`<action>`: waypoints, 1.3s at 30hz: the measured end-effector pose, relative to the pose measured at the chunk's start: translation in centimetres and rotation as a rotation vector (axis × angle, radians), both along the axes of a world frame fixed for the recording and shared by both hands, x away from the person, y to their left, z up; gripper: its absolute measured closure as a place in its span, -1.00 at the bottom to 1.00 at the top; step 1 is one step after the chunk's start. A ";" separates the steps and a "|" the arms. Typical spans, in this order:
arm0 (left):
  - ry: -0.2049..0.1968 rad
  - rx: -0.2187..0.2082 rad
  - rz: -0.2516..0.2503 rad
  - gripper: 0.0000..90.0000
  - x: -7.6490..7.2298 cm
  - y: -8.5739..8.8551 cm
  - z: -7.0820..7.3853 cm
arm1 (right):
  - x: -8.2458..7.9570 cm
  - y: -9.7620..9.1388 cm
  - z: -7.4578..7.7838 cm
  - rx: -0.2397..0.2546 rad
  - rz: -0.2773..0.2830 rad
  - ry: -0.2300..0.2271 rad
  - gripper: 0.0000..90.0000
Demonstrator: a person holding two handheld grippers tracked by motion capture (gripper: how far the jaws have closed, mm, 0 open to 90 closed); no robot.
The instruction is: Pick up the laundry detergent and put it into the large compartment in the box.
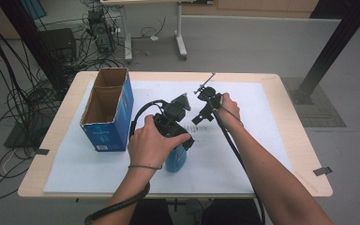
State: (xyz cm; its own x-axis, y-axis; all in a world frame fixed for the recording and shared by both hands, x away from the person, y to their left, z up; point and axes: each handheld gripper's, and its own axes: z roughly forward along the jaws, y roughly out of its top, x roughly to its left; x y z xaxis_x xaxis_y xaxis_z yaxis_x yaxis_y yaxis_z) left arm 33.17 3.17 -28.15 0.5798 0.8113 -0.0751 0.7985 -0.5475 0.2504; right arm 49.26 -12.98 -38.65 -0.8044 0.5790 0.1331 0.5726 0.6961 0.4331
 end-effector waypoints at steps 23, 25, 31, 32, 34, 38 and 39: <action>-0.007 0.015 0.002 -0.25 0.0 -0.1 0.0 | 0.0 0.0 0.0 -0.003 0.003 -0.004 -0.91; -0.008 0.015 0.005 -0.24 0.0 -0.1 0.0 | 0.0 0.0 0.1 -0.005 0.003 -0.005 -0.91; -0.008 0.023 0.007 -0.19 0.0 0.0 0.0 | -0.1 0.0 0.1 -0.007 0.005 -0.006 -0.91; -0.007 0.024 0.007 -0.19 0.0 0.0 0.0 | -0.1 0.1 0.1 -0.007 0.005 -0.008 -0.91; -0.007 0.024 0.007 -0.19 0.0 -0.1 0.0 | -0.1 0.1 0.1 -0.007 0.005 -0.008 -0.91; -0.007 0.024 0.010 -0.18 0.0 -0.1 0.0 | -0.1 0.0 0.1 -0.007 0.003 -0.008 -0.91; -0.008 0.023 0.010 -0.18 0.0 -0.1 0.0 | -0.1 0.0 0.1 -0.009 0.005 -0.008 -0.91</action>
